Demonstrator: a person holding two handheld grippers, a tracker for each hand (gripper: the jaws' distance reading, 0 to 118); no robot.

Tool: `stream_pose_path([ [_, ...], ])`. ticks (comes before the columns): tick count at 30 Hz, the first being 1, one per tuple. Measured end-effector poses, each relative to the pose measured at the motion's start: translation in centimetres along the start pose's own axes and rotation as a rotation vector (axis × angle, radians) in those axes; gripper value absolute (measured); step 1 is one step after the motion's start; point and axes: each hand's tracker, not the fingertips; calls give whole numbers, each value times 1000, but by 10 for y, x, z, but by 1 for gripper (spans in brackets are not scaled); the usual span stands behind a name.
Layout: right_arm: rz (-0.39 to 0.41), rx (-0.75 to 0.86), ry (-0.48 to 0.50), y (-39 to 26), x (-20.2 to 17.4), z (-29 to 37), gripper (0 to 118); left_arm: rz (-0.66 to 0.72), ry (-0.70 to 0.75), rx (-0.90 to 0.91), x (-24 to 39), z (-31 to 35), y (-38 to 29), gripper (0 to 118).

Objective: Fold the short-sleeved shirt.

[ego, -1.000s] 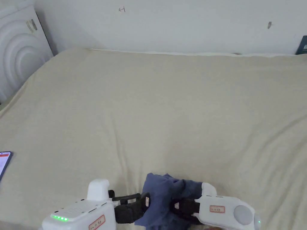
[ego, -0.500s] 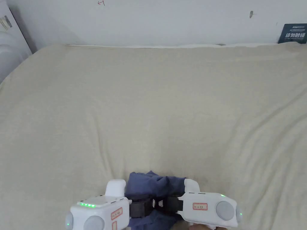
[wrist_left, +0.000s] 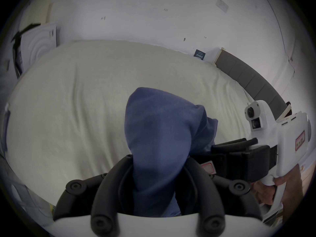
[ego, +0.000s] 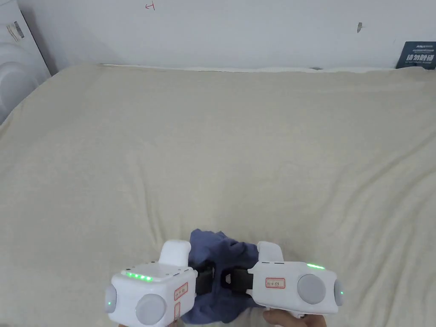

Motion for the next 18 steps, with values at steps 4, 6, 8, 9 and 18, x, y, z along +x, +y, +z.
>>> stream_pose_path([
  [4, 10, 27, -7, 8, -19, 1, 1, -19, 49, 43, -28, 19, 32, 34],
  [6, 25, 35, -12, 12, -31, -1, 1, -20, 76, 47, -58, 27, 50, 34],
  [8, 78, 34, -69, 18, -44, -4, 1, -36, 128, 37, -88, 36, 63, 34],
  [9, 89, 35, -86, 20, -50, -5, 1, -56, 170, 37, -106, 41, 68, 33],
  [18, 125, 55, -229, 36, -81, -9, 1, -24, 363, -147, -258, 47, 84, 34],
])
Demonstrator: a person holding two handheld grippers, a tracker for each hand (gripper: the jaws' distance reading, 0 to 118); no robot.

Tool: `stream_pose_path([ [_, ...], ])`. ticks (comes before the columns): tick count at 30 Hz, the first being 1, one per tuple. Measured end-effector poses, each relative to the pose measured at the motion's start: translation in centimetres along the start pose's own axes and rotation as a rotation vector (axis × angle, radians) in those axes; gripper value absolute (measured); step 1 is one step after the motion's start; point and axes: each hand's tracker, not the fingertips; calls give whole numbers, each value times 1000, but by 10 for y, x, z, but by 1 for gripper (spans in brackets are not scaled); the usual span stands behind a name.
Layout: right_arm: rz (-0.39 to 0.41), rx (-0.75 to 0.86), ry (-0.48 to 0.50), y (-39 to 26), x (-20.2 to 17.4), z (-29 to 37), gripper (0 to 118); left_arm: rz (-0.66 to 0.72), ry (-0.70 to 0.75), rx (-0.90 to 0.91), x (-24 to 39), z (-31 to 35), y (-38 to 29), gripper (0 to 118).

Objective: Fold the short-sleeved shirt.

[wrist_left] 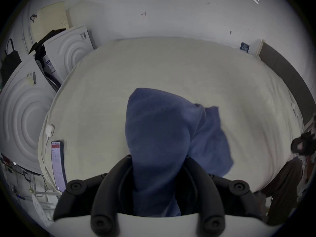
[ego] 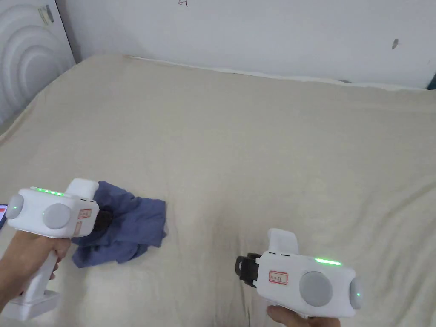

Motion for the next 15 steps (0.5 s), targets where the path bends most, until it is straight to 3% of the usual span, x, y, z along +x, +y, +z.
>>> stream_pose_path([
  [5, 40, -2, -52, 5, -4, 4, 1, 132, 66, -45, -38, -27, -6, 33],
  [11, 67, 33, -92, 9, -10, 8, 1, 128, 52, -21, -31, -24, -15, 35],
  [12, 69, 37, -94, 10, -11, 8, 1, 134, 55, -15, -34, -23, -16, 47],
  [13, 74, 38, -96, 10, -12, 9, 1, 146, 57, -14, -33, -21, -15, 72],
  [14, 84, 41, -103, 9, -14, 11, 1, 161, 97, -13, -32, -19, -15, 111],
  [15, 95, 46, -112, 8, -16, 14, 1, 138, 159, -16, -30, -18, -18, 118],
])
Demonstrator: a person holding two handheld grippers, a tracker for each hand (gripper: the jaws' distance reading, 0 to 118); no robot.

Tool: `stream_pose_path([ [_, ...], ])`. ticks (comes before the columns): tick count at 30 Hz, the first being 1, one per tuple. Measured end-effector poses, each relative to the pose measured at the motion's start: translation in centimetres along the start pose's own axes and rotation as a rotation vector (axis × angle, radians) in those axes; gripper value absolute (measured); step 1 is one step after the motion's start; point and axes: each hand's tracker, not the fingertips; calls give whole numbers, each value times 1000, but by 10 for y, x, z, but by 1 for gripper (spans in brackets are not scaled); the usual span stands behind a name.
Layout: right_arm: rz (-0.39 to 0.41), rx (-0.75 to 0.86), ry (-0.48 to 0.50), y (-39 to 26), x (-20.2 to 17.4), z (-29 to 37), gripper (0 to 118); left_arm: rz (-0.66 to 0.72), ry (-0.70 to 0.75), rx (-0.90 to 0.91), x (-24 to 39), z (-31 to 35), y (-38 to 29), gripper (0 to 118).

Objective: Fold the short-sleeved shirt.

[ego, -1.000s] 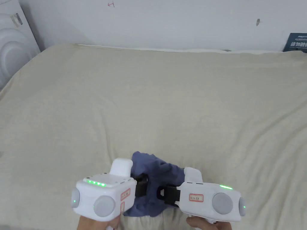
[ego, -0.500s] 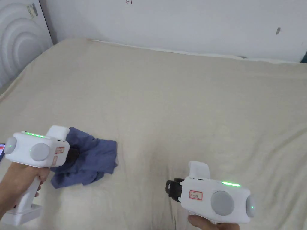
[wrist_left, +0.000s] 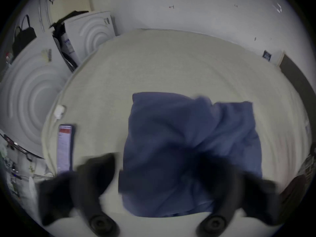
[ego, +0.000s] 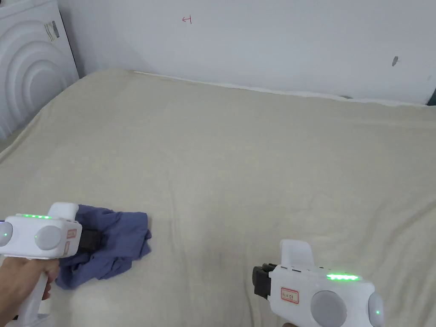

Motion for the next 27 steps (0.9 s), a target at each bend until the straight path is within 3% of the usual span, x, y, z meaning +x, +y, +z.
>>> stream_pose_path([
  [1, 11, 3, -5, 0, -1, 2, 1, -19, 27, -2, -4, 0, -4, 116],
  [2, 32, -1, -5, 0, -2, 6, 1, -2, -1, 107, -3, 9, -10, 117],
  [4, 66, 11, -37, 0, -3, 14, 1, 23, 90, 56, -4, 21, -20, 117],
  [6, 67, 38, -63, 2, -3, 23, 1, 16, 140, 142, 2, 39, -23, 117],
  [12, 109, 141, -124, 23, -5, 66, 1, -52, 24, 432, 78, 155, -4, 111],
  [13, 115, 164, -133, 28, -6, 76, 1, -60, -2, 482, 76, 145, 3, 107],
  [14, 119, 191, -146, 33, -6, 88, 1, -68, -35, 513, 88, 161, 9, 92],
  [15, 123, 217, -155, 37, -7, 99, 1, -69, -53, 541, 101, 175, 14, 66],
  [16, 129, 244, -160, 41, -8, 110, 1, -73, -57, 587, 112, 188, 18, 31],
  [17, 142, 276, -171, 45, -9, 123, 1, -73, -76, 636, 142, 223, 12, 10],
  [23, 192, 457, -264, 69, -19, 202, 1, -55, -151, 800, 227, 340, 13, 10],
  [27, 197, 584, -332, 82, -26, 244, 1, -66, -119, 934, 259, 380, 28, 10],
])
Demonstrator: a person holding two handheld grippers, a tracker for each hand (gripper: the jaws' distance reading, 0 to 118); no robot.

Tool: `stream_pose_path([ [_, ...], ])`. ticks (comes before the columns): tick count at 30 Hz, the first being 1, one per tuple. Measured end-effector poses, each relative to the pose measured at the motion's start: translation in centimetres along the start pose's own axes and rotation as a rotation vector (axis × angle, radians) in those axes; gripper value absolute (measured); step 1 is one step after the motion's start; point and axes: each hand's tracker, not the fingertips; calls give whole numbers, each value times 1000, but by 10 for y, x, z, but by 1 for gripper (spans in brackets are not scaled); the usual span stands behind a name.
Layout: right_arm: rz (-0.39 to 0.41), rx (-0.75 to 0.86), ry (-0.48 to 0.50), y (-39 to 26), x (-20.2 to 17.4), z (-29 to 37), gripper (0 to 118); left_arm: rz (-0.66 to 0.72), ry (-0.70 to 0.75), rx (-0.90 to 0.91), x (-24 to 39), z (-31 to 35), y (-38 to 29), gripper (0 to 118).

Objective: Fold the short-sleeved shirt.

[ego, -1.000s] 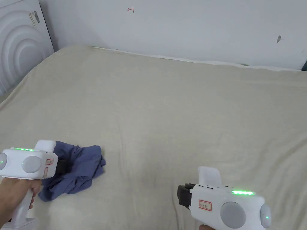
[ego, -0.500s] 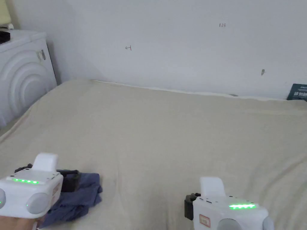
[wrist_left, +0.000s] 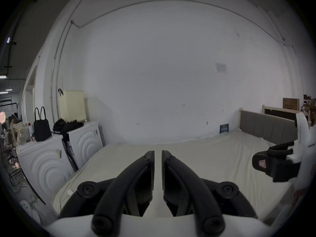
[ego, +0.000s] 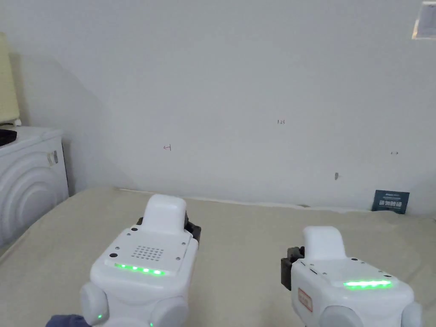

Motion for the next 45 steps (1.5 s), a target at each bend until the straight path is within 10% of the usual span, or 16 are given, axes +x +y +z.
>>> stream_pose_path([
  [10, 18, 139, -180, -48, -13, 51, 1, 110, -25, -32, 42, 49, -37, 10],
  [22, -4, 164, -146, -37, -20, 58, 2, 121, -17, -20, 34, 55, -31, 14],
  [23, -6, 169, -146, -36, -20, 59, 9, 121, -9, -18, 34, 55, -31, 31],
  [25, -21, 161, -118, -35, -17, 62, 52, 124, 5, -16, 31, 55, -31, 101],
  [26, -22, 174, -61, -37, -15, 64, 100, 133, 36, -22, 30, 54, -29, 118],
  [27, -39, 153, -22, -38, -12, 64, 118, 221, 72, 42, 29, 56, -35, 118],
  [34, -23, 195, -207, -37, -9, 62, 118, 146, -49, 39, 26, 54, -24, 118],
  [45, -10, 162, -160, -22, -9, 70, 118, 304, -30, -109, 15, 56, 12, 118],
])
